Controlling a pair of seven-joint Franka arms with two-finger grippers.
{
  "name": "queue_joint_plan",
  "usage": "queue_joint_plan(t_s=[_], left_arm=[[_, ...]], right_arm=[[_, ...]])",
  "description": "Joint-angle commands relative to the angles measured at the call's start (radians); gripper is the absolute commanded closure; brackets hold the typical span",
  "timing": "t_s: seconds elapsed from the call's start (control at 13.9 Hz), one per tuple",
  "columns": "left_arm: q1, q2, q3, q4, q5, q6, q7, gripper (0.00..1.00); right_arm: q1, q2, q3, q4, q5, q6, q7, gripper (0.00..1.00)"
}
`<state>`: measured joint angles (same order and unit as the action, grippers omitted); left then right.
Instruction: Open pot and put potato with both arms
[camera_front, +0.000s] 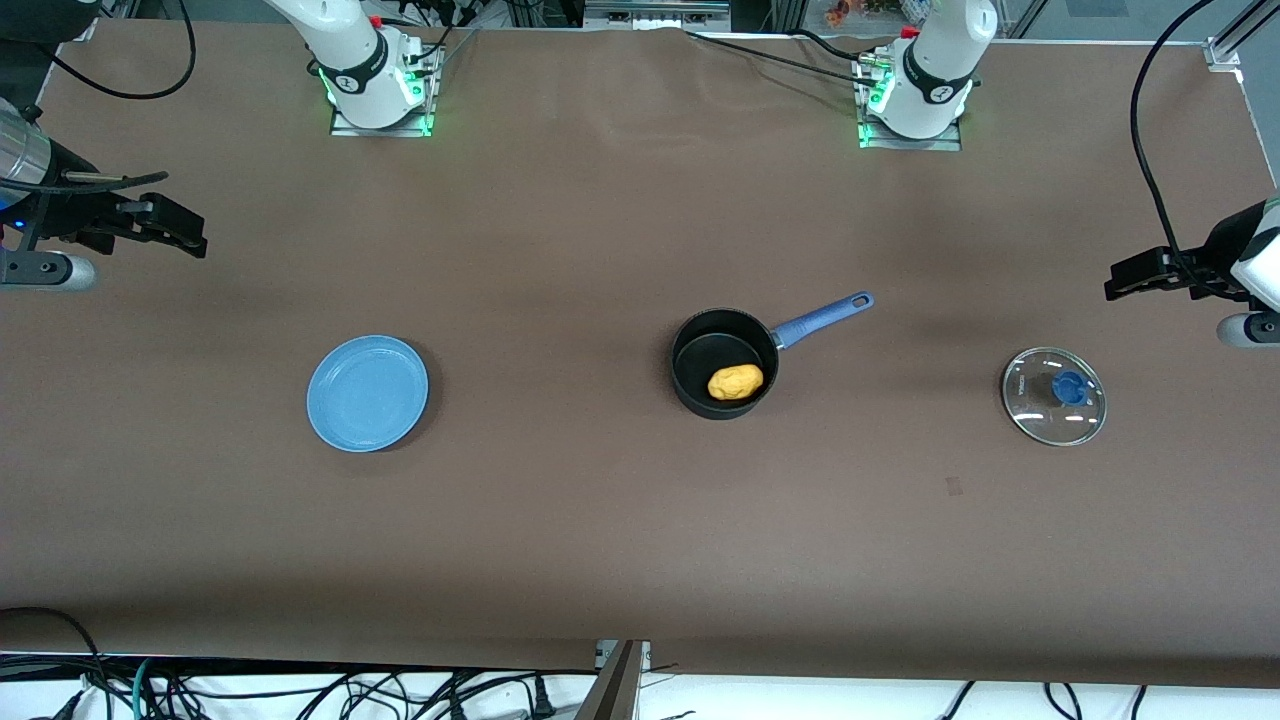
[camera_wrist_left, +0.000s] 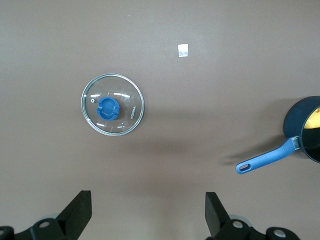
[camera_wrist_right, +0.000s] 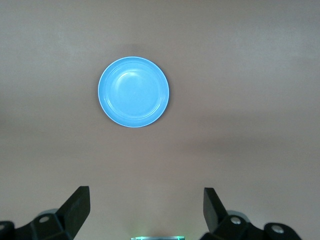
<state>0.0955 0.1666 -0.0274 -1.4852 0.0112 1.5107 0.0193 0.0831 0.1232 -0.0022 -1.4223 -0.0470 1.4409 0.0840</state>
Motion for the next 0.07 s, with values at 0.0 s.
queue_joint_plan(t_s=[0.0], left_arm=[[0.001,0.01,0.003,0.028,-0.017,-0.018,-0.002,0.0]], right_arm=[[-0.014,0.013,0.015,0.033,-0.008,-0.013,-0.015,0.0]])
